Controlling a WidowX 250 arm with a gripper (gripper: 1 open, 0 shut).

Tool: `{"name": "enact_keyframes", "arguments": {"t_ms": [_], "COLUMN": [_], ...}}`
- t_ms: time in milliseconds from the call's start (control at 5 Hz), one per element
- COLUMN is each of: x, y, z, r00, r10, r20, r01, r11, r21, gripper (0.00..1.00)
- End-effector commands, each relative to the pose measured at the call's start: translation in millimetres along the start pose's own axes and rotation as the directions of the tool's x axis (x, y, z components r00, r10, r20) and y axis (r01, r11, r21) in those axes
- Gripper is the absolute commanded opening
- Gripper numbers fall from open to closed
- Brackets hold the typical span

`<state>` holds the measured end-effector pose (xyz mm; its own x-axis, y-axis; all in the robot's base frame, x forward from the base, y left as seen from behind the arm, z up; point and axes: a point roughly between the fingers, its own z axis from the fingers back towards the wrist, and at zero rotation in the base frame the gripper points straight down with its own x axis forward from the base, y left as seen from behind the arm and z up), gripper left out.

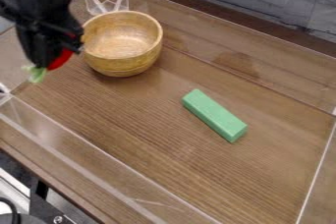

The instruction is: Move the red fruit to the left side of the table

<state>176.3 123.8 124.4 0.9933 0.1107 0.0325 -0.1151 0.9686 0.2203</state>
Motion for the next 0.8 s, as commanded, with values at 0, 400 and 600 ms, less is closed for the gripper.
{"name": "enact_keyframes", "arguments": {"t_ms": [0, 400, 600], "x": [4.5, 13.5, 16.0], "y": [15.2, 34.9, 40.5], "z": [-21.6, -44.5, -48.8], "r00": [0.997, 0.970, 0.952], "r10": [-0.073, -0.238, -0.302], "r20": [0.019, 0.042, 0.056], "r01": [0.073, 0.240, 0.305], "r11": [0.997, 0.970, 0.951], "r21": [0.001, -0.037, -0.056], "gripper": [0.00, 0.00, 0.00]}}
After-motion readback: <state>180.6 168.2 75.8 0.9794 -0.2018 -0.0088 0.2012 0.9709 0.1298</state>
